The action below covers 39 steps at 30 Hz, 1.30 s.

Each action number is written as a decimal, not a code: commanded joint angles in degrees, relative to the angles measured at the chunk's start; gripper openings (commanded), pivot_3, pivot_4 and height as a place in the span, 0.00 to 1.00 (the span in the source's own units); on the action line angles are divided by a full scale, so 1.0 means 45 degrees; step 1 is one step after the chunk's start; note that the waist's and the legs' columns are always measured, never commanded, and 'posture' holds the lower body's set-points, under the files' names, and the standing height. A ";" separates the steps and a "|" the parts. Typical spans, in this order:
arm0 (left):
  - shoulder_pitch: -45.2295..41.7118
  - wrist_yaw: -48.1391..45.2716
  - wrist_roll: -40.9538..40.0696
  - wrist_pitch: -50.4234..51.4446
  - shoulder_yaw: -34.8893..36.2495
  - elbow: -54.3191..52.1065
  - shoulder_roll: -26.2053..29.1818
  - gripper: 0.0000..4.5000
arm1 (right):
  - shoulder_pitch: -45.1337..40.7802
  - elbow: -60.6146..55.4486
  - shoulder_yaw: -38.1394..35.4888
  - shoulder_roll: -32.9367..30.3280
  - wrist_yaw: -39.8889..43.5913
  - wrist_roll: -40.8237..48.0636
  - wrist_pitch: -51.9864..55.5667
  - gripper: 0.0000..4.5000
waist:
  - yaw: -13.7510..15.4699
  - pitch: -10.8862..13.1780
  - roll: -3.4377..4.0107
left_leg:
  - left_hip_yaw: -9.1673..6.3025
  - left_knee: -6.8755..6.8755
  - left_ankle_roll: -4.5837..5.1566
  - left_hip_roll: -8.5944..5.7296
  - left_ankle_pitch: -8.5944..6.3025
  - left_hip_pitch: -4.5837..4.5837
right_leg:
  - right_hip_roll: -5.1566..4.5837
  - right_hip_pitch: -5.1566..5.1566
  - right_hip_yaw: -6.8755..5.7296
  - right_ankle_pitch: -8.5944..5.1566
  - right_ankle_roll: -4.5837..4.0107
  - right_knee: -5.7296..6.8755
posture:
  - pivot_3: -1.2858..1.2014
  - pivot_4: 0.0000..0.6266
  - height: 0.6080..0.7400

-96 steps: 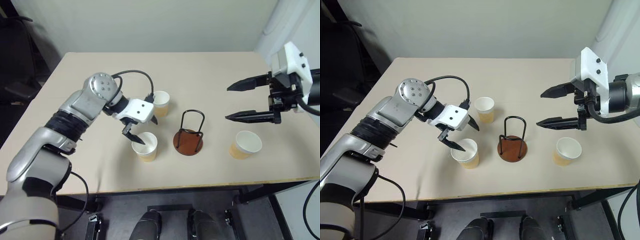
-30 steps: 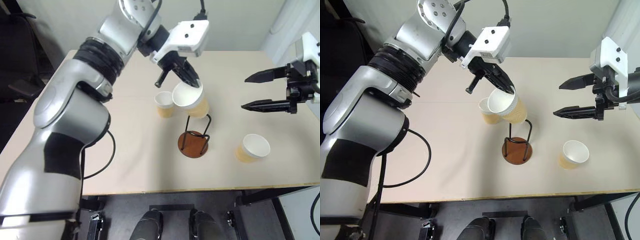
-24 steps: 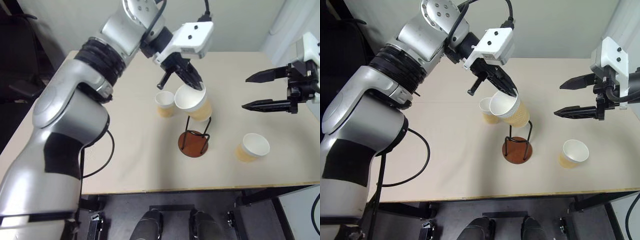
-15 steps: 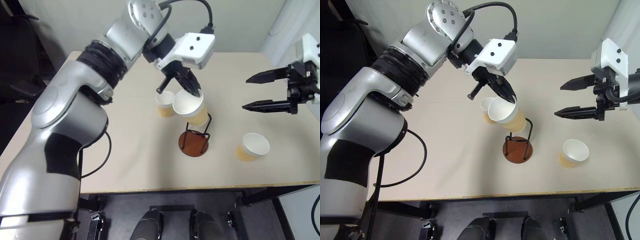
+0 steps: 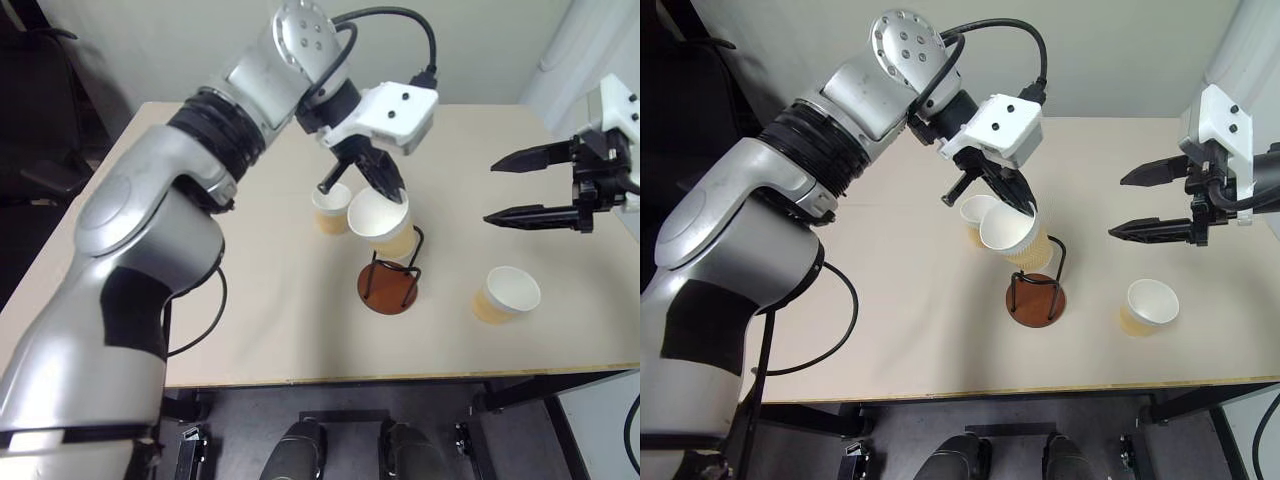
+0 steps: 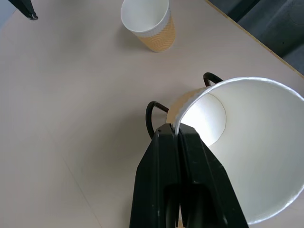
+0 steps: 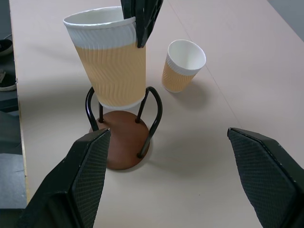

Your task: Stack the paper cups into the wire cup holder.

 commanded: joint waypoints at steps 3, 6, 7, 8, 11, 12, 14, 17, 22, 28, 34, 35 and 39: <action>-0.0115 -0.0368 0.0204 -0.0292 0.0126 0.0199 -0.0140 0.00 | -0.0004 -0.0259 -0.0625 -0.0300 -0.0021 0.0081 -0.0107 0.89 | -0.0004 0.0000 0.0000 | 0.0002 0.0000 0.0000 -0.0002 0.0000 0.0001 | 0.0002 0.0000 0.0000 0.0000 0.0000 0.0002 | 0.52 0.24 1.00; -0.0083 -0.0368 0.0437 -0.0324 0.0119 0.0376 -0.0249 0.00 | 0.0076 -0.0314 -0.0657 -0.0303 -0.0044 0.0097 -0.0093 0.89 | -0.0005 0.0000 0.0000 | 0.0003 0.0001 0.0000 -0.0003 0.0000 0.0002 | 0.0005 0.0001 -0.0001 0.0000 0.0000 0.0002 | 0.52 0.24 1.00; -0.0074 -0.0368 0.0532 -0.0382 0.0096 0.0435 -0.0275 0.00 | 0.0104 -0.0329 -0.0670 -0.0307 -0.0046 0.0103 -0.0090 0.89 | -0.0005 0.0000 -0.0001 | 0.0009 -0.0002 0.0000 -0.0006 0.0000 0.0004 | 0.0010 0.0000 -0.0004 -0.0001 -0.0002 0.0001 | 0.52 0.24 1.00; -0.0060 -0.0368 0.0584 -0.0411 0.0080 0.0470 -0.0289 0.00 | 0.0124 -0.0352 -0.0677 -0.0302 -0.0060 0.0105 -0.0086 0.89 | -0.0002 0.0000 0.0000 | 0.0007 -0.0002 0.0001 -0.0004 0.0000 0.0006 | 0.0008 0.0001 -0.0003 0.0001 0.0003 0.0001 | 0.52 0.24 1.00; 0.0011 -0.0368 0.0649 -0.0513 0.0118 0.0503 -0.0350 0.15 | 0.0187 -0.0431 -0.0714 -0.0294 -0.0095 0.0122 -0.0058 0.89 | 0.0000 0.0000 0.0000 | 0.0003 -0.0002 0.0001 -0.0003 0.0000 0.0005 | 0.0006 0.0002 -0.0004 0.0001 0.0003 0.0001 | 0.52 0.24 1.00; 0.0024 -0.0368 0.0650 -0.0559 0.0125 0.0495 -0.0354 0.21 | 0.0196 -0.0443 -0.0722 -0.0292 -0.0105 0.0127 -0.0049 0.89 | -0.0002 0.0000 -0.0001 | 0.0004 -0.0001 0.0000 -0.0005 0.0000 0.0004 | 0.0007 0.0002 -0.0004 0.0001 0.0002 0.0001 | 0.52 0.24 1.00; 0.0031 -0.0368 0.0576 -0.0538 0.0106 0.0419 -0.0329 0.37 | 0.0211 -0.0464 -0.0719 -0.0296 -0.0116 0.0116 -0.0057 0.89 | 0.0001 0.0000 0.0000 | 0.0003 -0.0001 0.0000 -0.0002 0.0000 0.0003 | 0.0004 0.0001 -0.0002 0.0005 0.0010 0.0001 | 0.52 0.24 1.00; 0.0028 -0.0368 0.0534 -0.0512 0.0121 0.0374 -0.0330 0.61 | 0.0211 -0.0483 -0.0720 -0.0297 -0.0131 0.0109 -0.0059 0.89 | 0.0001 0.0000 -0.0001 | 0.0002 -0.0001 0.0001 -0.0002 0.0000 0.0002 | 0.0004 0.0002 -0.0003 0.0009 0.0017 0.0000 | 0.52 0.24 1.00; 0.0031 -0.0368 0.0545 -0.0589 0.0173 0.0369 -0.0344 0.99 | 0.0200 -0.0503 -0.0717 -0.0297 -0.0147 0.0087 -0.0087 0.89 | 0.0005 0.0000 -0.0001 | 0.0003 -0.0002 0.0002 -0.0003 -0.0001 0.0003 | 0.0005 0.0002 -0.0004 0.0008 0.0014 -0.0001 | 0.52 0.24 1.00; 0.0014 -0.0368 0.0581 -0.0391 0.1131 0.0815 -0.0526 0.99 | 0.0176 -0.0527 -0.0696 -0.0295 -0.0192 0.0049 -0.0099 0.89 | 0.0012 0.0000 -0.0001 | 0.0001 0.0001 0.0003 -0.0003 -0.0002 0.0002 | 0.0003 0.0003 -0.0003 0.0006 0.0011 -0.0001 | 0.52 0.24 1.00; 0.0639 -0.0368 0.0279 0.1261 0.3631 0.1101 0.0166 0.99 | 0.0880 -0.1234 -0.1085 -0.0037 -0.0862 0.0341 0.0293 0.89 | -0.0011 -0.0006 0.0011 | 0.0003 -0.0011 -0.0002 0.0004 -0.0002 0.0008 | 0.0008 -0.0001 0.0000 0.0006 0.0016 0.0002 | 0.52 0.24 1.00; 0.0863 -0.0368 0.0057 0.1709 0.4224 0.1028 0.0468 0.99 | 0.1154 -0.1484 -0.1254 0.0103 -0.1127 0.0507 0.0525 0.89 | -0.0028 -0.0008 0.0014 | 0.0004 -0.0017 -0.0004 0.0003 -0.0001 0.0014 | 0.0011 0.0001 0.0000 0.0001 0.0012 0.0002 | 0.52 0.24 1.00; 0.1598 -0.0368 0.0153 0.2788 0.5672 0.0362 0.1330 0.99 | 0.1972 -0.2213 -0.1779 0.0407 -0.1822 0.0938 0.1035 0.89 | -0.0057 -0.0007 0.0019 | 0.0003 -0.0018 -0.0024 0.0014 0.0010 0.0014 | 0.0025 -0.0011 0.0002 0.0001 0.0014 0.0015 | 0.52 0.24 1.00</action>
